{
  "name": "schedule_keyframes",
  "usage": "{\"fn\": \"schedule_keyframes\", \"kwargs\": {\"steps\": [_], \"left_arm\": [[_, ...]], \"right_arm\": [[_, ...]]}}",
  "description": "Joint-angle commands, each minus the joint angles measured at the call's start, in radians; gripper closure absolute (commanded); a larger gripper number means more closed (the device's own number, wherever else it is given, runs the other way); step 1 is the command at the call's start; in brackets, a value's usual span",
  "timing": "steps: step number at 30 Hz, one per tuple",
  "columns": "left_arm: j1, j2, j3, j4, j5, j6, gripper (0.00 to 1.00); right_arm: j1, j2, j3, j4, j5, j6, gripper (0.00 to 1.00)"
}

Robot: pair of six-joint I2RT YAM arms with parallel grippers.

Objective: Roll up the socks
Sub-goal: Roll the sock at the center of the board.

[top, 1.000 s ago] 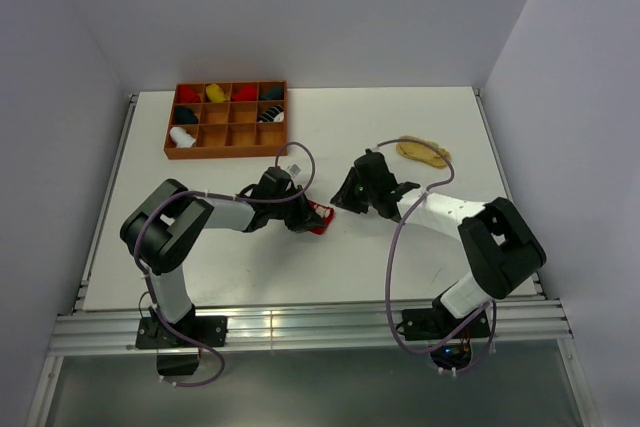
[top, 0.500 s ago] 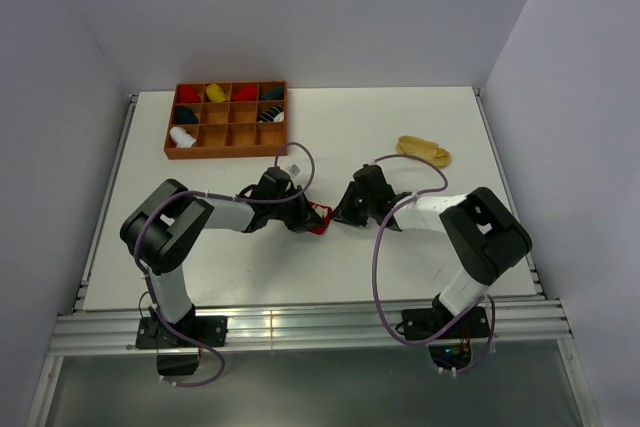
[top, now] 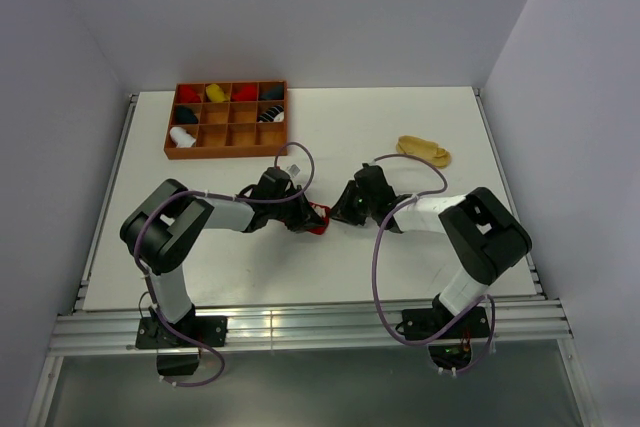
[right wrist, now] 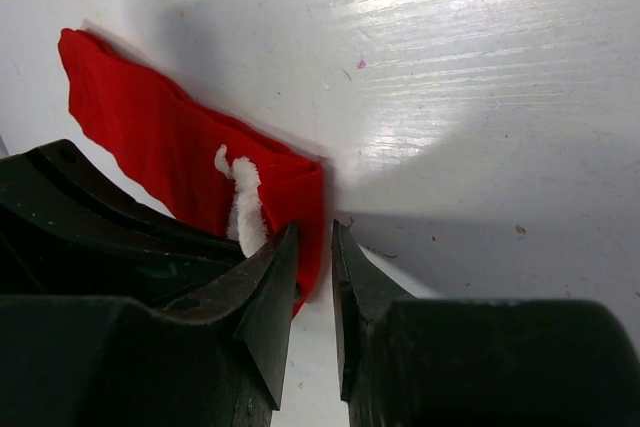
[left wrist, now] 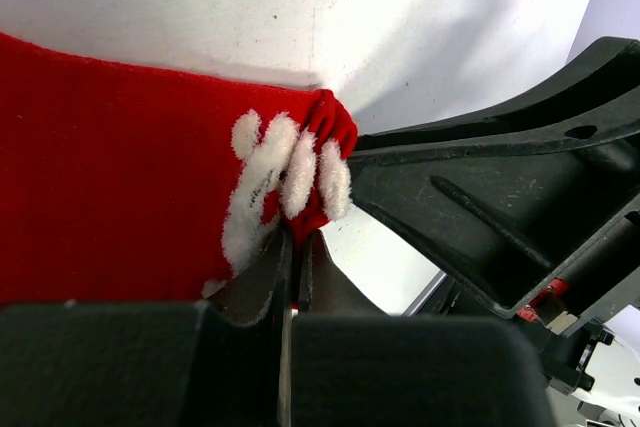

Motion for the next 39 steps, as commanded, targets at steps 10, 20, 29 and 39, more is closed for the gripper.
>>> {"fn": "schedule_keyframes", "kwargs": {"steps": [10,20,29,39], "left_arm": [[0.001,0.024,-0.002,-0.003,0.011,-0.001,1.00],[0.003,0.036,-0.011,0.005,0.023,-0.011,1.00],[0.014,0.041,-0.025,0.008,0.020,-0.026,1.00],[0.017,0.033,-0.033,0.000,0.011,-0.029,1.00]], "right_arm": [[0.000,0.056,0.066,0.034,0.025,-0.037,0.67],[0.005,0.159,0.142,-0.055,0.033,-0.098,0.58],[0.014,0.188,0.182,-0.171,0.039,-0.130,0.62],[0.017,0.082,0.202,-0.273,0.100,-0.132,0.55]]}}
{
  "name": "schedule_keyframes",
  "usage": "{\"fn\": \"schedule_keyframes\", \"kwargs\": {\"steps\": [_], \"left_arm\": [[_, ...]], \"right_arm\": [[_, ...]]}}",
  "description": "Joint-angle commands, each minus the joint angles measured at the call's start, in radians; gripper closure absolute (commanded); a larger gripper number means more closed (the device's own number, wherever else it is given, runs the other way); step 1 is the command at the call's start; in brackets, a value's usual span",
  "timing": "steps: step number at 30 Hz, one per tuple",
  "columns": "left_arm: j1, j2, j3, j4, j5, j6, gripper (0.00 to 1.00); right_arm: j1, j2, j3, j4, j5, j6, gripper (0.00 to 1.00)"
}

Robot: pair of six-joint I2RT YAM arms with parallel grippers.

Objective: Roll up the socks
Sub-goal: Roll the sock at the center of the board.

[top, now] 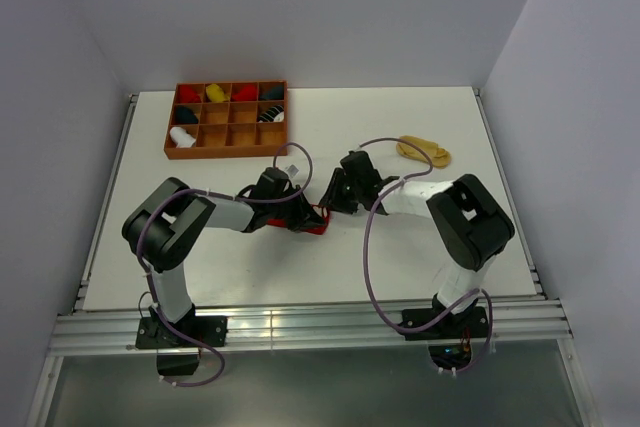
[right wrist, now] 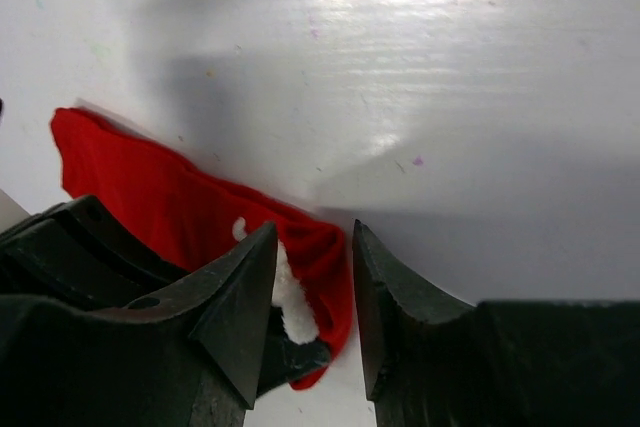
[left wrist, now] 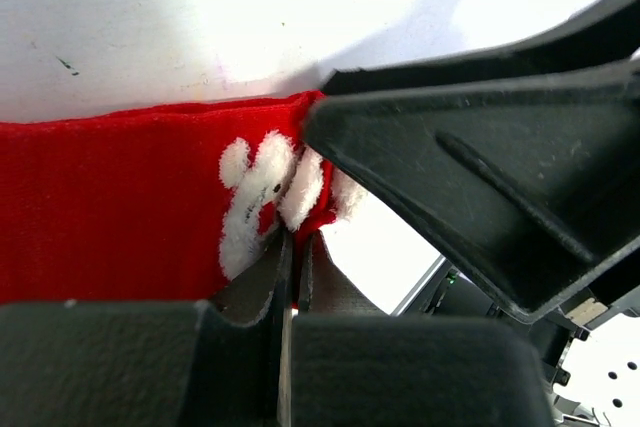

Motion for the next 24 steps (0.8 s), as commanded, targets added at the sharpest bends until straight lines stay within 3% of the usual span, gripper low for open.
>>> {"fn": "schedule_keyframes", "kwargs": {"steps": [1,10,17,24], "left_arm": [[0.004,0.013,-0.028,-0.034,-0.013,0.004,1.00],[0.004,0.007,-0.032,-0.039,-0.017,0.004,1.00],[0.004,0.008,-0.032,-0.038,-0.013,0.008,1.00],[0.004,0.016,-0.029,-0.037,-0.011,0.009,1.00]], "right_arm": [[0.006,-0.057,-0.012,-0.136,0.064,-0.023,0.55],[0.023,-0.100,0.032,-0.199,0.078,-0.029,0.57],[0.046,-0.077,0.045,-0.180,0.049,-0.027,0.68],[0.058,-0.072,0.083,-0.197,0.046,-0.024,0.71]]}}
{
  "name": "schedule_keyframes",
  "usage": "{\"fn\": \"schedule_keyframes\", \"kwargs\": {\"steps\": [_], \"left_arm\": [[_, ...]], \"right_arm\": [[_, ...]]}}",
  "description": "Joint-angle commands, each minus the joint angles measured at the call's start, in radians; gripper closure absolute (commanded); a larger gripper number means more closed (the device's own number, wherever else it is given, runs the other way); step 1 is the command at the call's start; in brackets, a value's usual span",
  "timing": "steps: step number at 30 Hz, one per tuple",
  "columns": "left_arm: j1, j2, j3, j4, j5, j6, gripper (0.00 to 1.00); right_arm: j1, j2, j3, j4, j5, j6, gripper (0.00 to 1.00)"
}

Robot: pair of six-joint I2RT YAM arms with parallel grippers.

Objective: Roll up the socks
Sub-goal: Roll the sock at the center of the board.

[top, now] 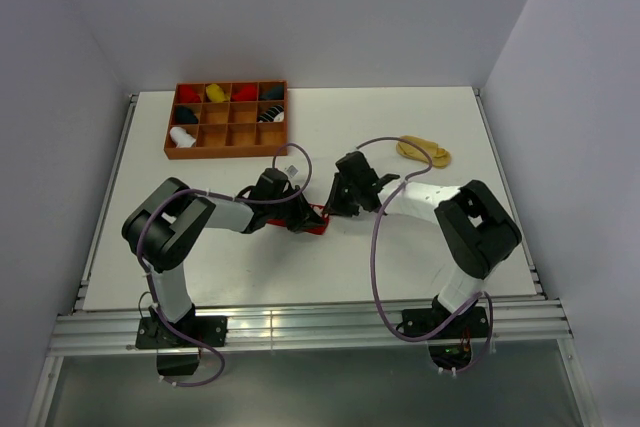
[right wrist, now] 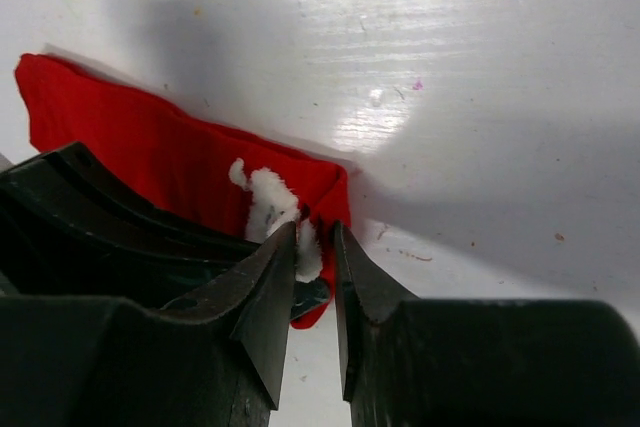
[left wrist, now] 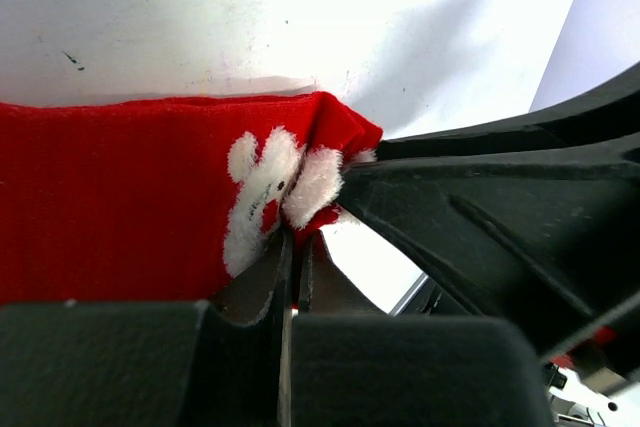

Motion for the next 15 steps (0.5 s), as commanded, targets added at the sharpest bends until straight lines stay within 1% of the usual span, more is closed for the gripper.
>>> {"fn": "schedule_keyframes", "kwargs": {"steps": [1,9,15], "left_arm": [[0.003,0.014,-0.017,-0.052,-0.011,0.025,1.00],[0.003,0.017,-0.015,-0.056,-0.006,0.028,1.00],[0.003,0.014,-0.015,-0.062,-0.014,0.028,1.00]], "right_arm": [[0.011,-0.004,0.056,-0.012,-0.003,-0.005,0.71],[0.015,0.049,0.077,-0.005,-0.013,0.003,0.72],[0.015,0.098,0.074,0.007,-0.025,0.012,0.80]]}}
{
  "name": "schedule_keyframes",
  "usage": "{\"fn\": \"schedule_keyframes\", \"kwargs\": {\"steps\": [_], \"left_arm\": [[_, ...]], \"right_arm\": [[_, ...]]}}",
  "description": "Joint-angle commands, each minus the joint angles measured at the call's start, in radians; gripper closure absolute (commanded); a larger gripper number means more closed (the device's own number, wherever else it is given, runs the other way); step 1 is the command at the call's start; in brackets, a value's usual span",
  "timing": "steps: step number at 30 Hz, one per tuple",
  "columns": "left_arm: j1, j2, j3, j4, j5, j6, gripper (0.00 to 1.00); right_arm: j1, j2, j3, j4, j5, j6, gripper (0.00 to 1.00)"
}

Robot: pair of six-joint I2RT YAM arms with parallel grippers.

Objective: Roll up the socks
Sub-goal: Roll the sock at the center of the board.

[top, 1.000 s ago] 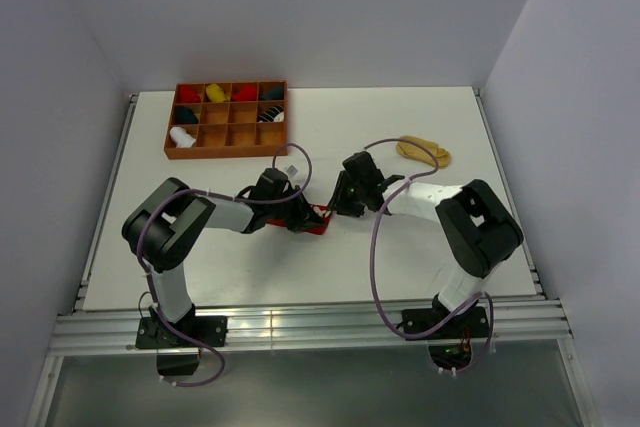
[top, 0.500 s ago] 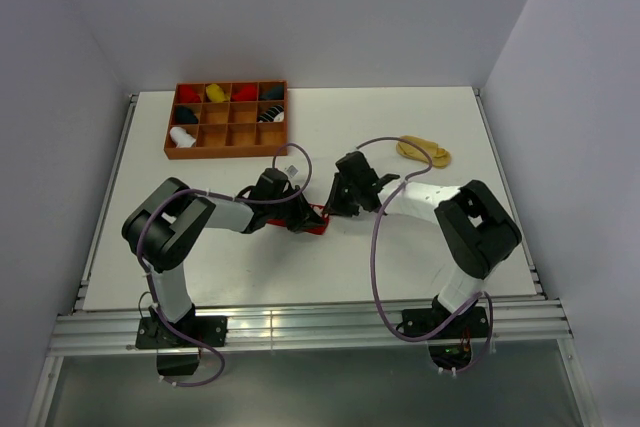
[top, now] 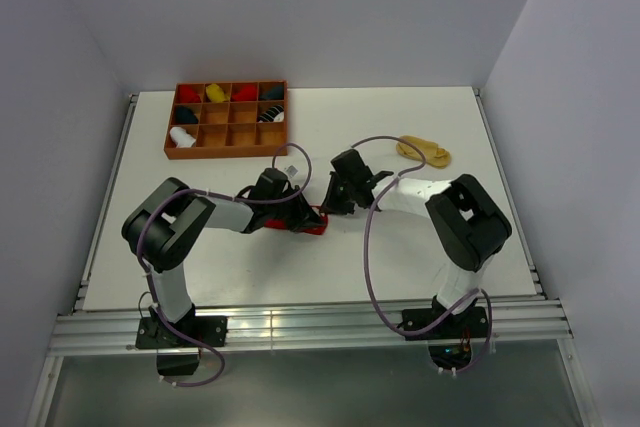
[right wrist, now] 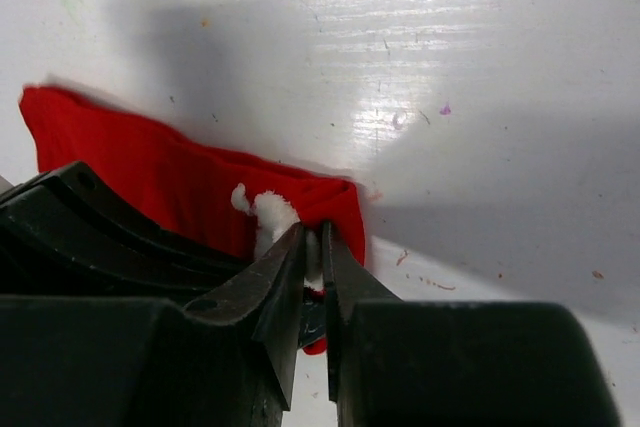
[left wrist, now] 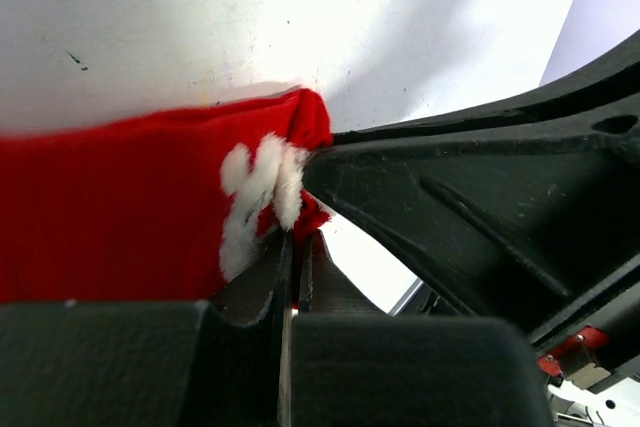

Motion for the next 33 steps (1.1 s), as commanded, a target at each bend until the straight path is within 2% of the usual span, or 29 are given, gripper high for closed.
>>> {"fn": "schedule_keyframes", "kwargs": {"steps": [1,6,9,12,13,15,17,20,21,25,33], "left_arm": [[0.002,0.008,-0.014,-0.061,-0.026,0.031,0.99],[0.000,-0.038,-0.005,-0.137,-0.077,0.055,0.93],[0.000,-0.095,0.003,-0.220,-0.137,0.086,0.82],[-0.003,-0.165,-0.001,-0.289,-0.212,0.106,0.68],[-0.007,-0.203,0.002,-0.338,-0.236,0.117,0.60],[-0.015,-0.242,0.002,-0.389,-0.313,0.127,0.55],[-0.029,-0.292,0.005,-0.432,-0.356,0.147,0.55],[-0.082,-0.329,0.029,-0.469,-0.498,0.209,0.57],[-0.108,-0.334,0.038,-0.476,-0.579,0.247,0.57],[-0.271,-0.339,0.077,-0.444,-0.725,0.324,0.60],[-0.305,-0.241,0.121,-0.403,-0.779,0.332,0.61]], "right_arm": [[0.010,0.043,0.027,0.003,0.000,0.004,0.82],[0.012,0.097,0.053,-0.041,0.019,0.001,0.95],[0.012,0.121,0.073,-0.077,0.031,0.000,0.98],[0.015,0.131,0.084,-0.094,0.034,-0.004,0.99],[0.017,0.132,0.087,-0.097,0.043,-0.001,0.99],[0.026,0.134,0.096,-0.113,0.052,-0.004,0.99],[0.032,0.143,0.110,-0.124,0.060,-0.001,0.99],[0.043,0.155,0.122,-0.138,0.060,0.009,0.99],[0.043,0.158,0.125,-0.140,0.057,0.010,0.99],[0.046,0.166,0.134,-0.146,0.062,0.018,0.99],[0.047,0.171,0.138,-0.150,0.062,0.016,0.99]]}}
